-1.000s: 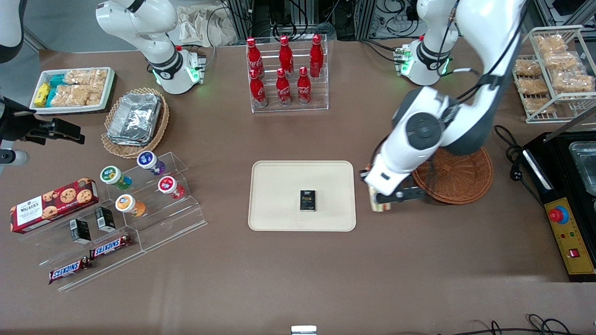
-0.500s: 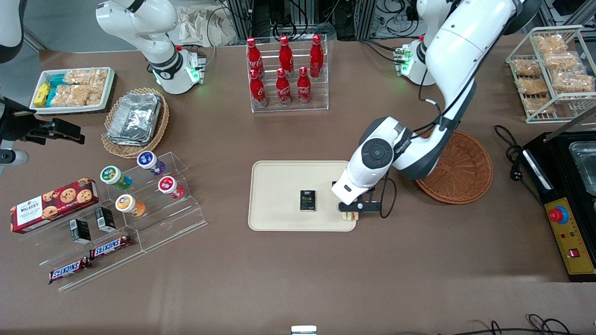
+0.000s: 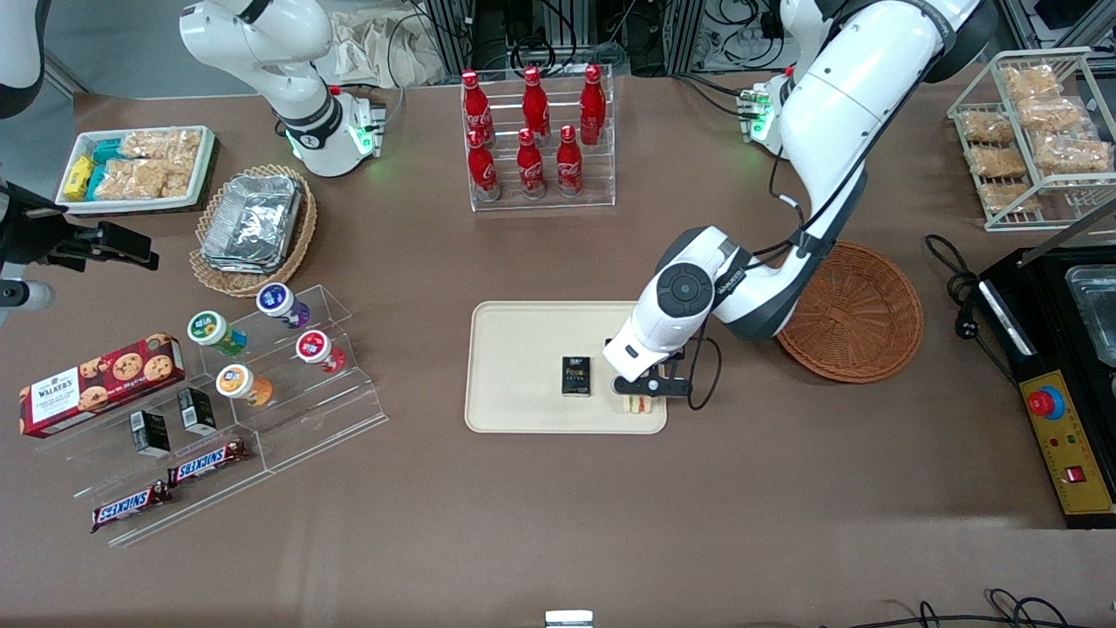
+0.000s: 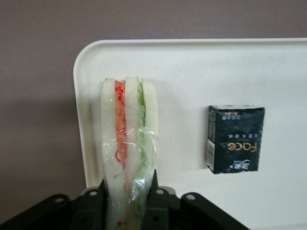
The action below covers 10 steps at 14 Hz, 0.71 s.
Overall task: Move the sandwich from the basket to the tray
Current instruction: 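Carry the sandwich with the left gripper over the cream tray, then lower the sandwich onto the tray beside the black pack and open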
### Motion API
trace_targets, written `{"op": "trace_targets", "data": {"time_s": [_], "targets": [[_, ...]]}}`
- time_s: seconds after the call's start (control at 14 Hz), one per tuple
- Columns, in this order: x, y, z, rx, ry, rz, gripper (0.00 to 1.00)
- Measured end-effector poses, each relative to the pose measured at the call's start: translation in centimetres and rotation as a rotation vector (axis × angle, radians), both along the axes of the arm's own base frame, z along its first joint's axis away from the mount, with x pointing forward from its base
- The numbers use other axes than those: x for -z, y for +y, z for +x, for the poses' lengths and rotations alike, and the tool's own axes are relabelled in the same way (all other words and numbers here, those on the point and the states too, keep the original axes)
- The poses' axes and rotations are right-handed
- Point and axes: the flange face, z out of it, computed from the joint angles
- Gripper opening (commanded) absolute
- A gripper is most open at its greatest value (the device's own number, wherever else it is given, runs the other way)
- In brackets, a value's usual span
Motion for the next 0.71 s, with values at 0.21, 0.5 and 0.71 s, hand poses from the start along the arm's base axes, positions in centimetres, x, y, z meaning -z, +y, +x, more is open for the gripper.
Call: {"op": "trace_targets", "data": {"time_s": [0.21, 0.5, 0.71], "targets": [[-0.1, 0.0, 0.3, -0.003, -0.005, -0.003, 1.00], [-2.6, 0.2, 1.7, -0.046, -0.041, -0.015, 1.00], [-8.6, 2.3, 3.2, -0.092, -0.077, 0.019, 1.00]]}}
